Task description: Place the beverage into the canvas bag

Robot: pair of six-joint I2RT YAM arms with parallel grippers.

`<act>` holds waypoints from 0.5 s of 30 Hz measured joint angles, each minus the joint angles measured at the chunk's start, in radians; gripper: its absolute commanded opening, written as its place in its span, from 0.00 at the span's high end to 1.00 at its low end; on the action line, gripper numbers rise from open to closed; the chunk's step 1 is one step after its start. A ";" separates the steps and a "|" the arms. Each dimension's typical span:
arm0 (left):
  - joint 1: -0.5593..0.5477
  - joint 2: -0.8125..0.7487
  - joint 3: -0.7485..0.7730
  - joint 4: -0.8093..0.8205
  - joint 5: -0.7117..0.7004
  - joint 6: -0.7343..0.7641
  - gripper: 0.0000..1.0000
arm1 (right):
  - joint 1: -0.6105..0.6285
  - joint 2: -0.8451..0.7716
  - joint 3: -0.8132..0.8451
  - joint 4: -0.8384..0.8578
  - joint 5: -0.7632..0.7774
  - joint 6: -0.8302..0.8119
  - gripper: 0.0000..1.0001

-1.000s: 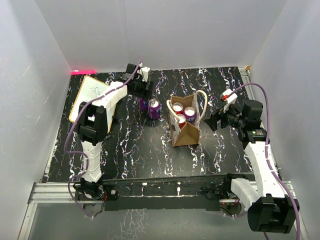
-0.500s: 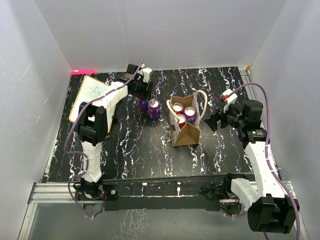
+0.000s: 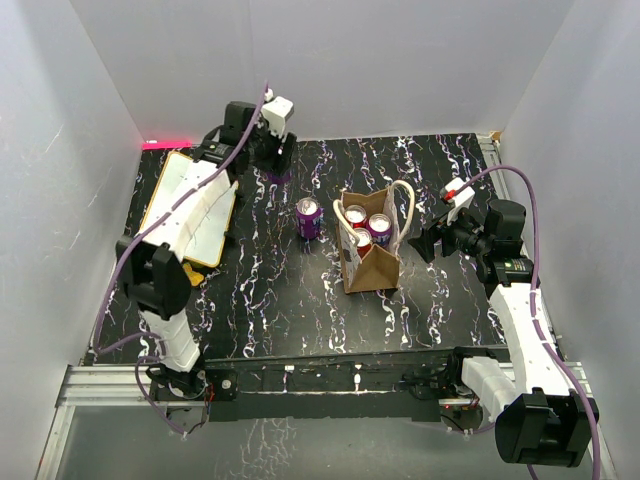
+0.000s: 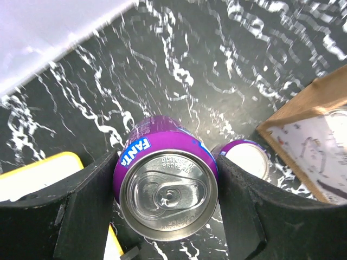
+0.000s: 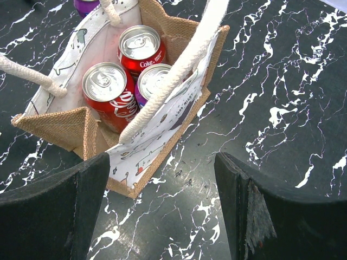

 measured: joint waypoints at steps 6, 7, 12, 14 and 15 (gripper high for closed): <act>-0.034 -0.123 0.042 0.023 0.011 -0.020 1.00 | 0.000 0.000 0.000 0.000 -0.002 0.000 0.19; -0.044 -0.127 0.062 0.022 0.018 -0.027 1.00 | 0.000 0.000 0.000 0.000 -0.002 0.000 0.19; -0.094 -0.126 0.159 0.008 0.068 -0.076 1.00 | 0.000 0.000 0.000 0.000 -0.002 0.000 0.19; -0.115 -0.126 0.184 0.003 0.087 -0.088 1.00 | 0.000 0.000 0.000 0.000 -0.002 0.000 0.19; -0.127 -0.126 0.198 -0.001 0.097 -0.093 1.00 | 0.000 0.000 0.000 0.000 -0.002 0.000 0.19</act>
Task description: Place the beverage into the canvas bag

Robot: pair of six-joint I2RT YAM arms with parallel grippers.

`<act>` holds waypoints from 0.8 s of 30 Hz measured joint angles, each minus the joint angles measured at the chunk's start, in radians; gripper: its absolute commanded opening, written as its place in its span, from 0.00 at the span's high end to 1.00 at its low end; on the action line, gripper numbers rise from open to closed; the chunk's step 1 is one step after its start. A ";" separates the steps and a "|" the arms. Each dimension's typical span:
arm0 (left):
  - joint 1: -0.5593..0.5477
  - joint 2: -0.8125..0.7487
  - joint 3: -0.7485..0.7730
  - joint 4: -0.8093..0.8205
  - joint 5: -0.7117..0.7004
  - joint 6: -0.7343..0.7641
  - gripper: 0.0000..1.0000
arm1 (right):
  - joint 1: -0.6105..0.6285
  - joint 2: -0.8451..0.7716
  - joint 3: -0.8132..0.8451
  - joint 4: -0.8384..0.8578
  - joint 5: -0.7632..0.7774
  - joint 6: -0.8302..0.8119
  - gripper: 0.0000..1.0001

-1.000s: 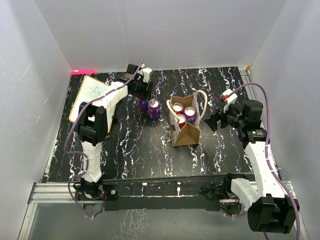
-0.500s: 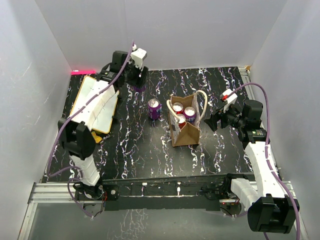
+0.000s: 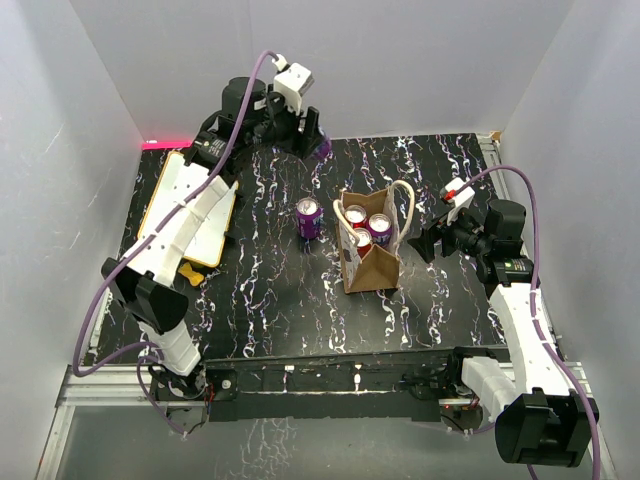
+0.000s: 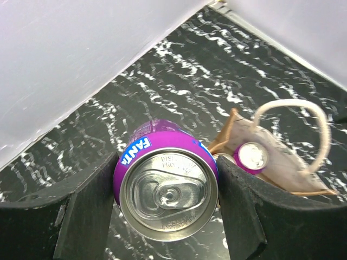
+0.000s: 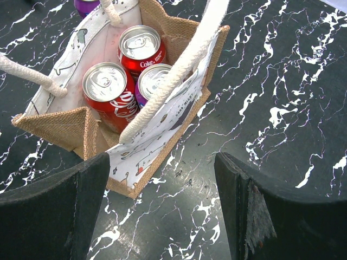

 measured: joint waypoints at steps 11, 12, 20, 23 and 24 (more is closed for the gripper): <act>-0.152 0.036 0.005 -0.007 0.136 -0.058 1.00 | -0.007 0.000 0.000 0.000 0.000 0.000 0.19; -0.158 0.038 -0.010 -0.006 0.151 -0.065 1.00 | -0.008 0.000 0.000 0.000 0.000 0.000 0.19; -0.171 0.101 -0.086 0.022 0.227 -0.105 1.00 | -0.014 -0.006 0.000 0.000 0.000 0.000 0.19; -0.183 0.130 -0.092 0.026 0.230 -0.110 1.00 | -0.014 -0.007 0.000 0.000 -0.001 0.000 0.19; -0.189 0.141 -0.092 0.029 0.232 -0.111 1.00 | -0.014 -0.008 -0.001 0.000 -0.001 0.000 0.19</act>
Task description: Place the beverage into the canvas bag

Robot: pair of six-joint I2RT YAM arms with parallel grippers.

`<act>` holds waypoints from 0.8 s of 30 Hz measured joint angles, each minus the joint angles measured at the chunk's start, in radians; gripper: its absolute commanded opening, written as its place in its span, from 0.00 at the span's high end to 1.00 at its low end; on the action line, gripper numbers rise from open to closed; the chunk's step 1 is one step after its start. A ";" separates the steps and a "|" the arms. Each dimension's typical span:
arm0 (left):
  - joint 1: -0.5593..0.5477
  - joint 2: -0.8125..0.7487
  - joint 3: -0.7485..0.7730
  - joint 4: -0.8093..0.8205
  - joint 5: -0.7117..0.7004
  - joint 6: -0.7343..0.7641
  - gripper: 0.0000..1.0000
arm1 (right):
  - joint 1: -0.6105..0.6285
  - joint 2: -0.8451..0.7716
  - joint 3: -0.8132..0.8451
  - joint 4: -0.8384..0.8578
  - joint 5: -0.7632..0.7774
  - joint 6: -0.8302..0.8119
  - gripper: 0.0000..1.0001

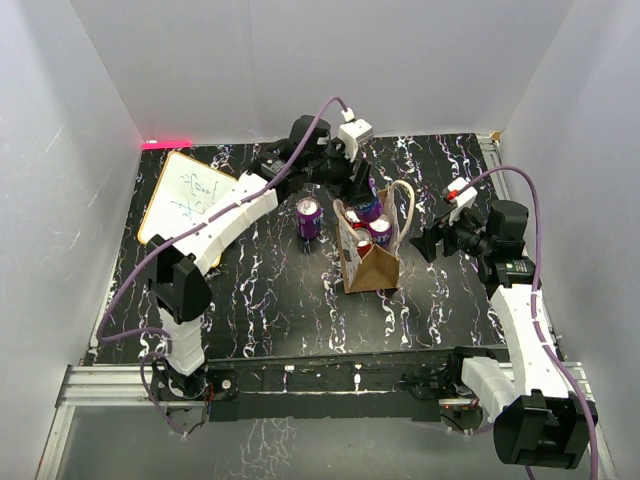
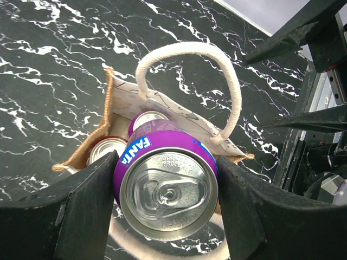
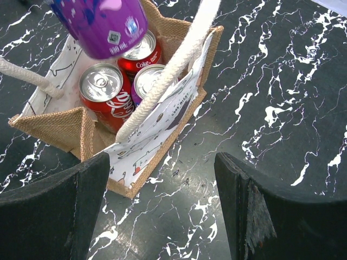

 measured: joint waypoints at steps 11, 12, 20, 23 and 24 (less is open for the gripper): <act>-0.066 0.039 -0.010 0.016 0.004 0.000 1.00 | -0.005 -0.005 0.000 0.000 -0.002 0.000 0.19; -0.072 0.039 -0.014 0.018 0.003 0.000 1.00 | -0.005 -0.005 0.000 0.000 -0.002 0.000 0.19; -0.103 0.039 -0.054 0.018 0.000 0.005 1.00 | -0.005 -0.009 0.000 0.000 -0.002 0.000 0.19; -0.108 0.040 -0.056 0.019 -0.010 0.008 1.00 | -0.005 -0.010 0.000 0.000 -0.002 0.000 0.19; -0.109 0.040 -0.056 0.022 -0.014 0.008 1.00 | -0.005 -0.010 0.000 0.000 -0.002 0.000 0.19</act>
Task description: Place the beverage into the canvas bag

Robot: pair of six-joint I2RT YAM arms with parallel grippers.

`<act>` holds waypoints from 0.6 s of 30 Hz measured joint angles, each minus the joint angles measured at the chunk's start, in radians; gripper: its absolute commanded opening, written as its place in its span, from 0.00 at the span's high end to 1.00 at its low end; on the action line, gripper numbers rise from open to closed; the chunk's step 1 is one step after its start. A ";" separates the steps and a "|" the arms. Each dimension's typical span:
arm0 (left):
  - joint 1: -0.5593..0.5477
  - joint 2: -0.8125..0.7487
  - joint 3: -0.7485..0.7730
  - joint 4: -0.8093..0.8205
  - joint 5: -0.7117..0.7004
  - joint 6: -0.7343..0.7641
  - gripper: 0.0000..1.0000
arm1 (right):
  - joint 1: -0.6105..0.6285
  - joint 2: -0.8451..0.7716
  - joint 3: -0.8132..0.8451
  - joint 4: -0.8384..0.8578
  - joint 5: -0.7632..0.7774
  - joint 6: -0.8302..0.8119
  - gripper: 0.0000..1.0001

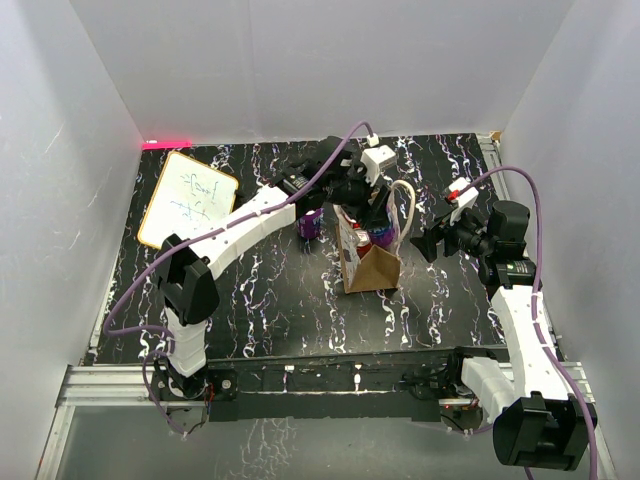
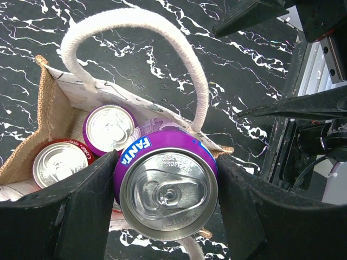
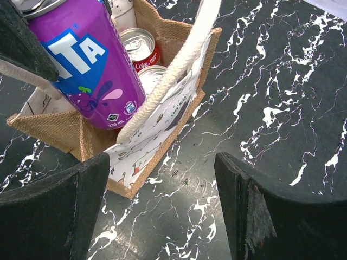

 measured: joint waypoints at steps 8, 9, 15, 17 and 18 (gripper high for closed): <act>-0.003 0.000 -0.015 0.005 0.000 -0.003 1.00 | 0.000 0.000 0.000 0.000 0.000 0.000 0.19; -0.005 0.000 -0.020 0.005 0.002 -0.004 1.00 | 0.000 0.000 0.000 0.000 0.000 0.000 0.19; -0.022 0.000 -0.062 0.022 0.012 -0.005 1.00 | 0.000 0.000 0.000 0.000 0.000 0.000 0.19; -0.028 0.000 -0.084 0.029 0.014 -0.005 1.00 | 0.000 0.000 0.000 0.000 0.000 0.000 0.19; -0.031 0.000 -0.095 0.030 0.014 -0.004 1.00 | 0.000 0.000 0.000 0.000 0.000 0.000 0.19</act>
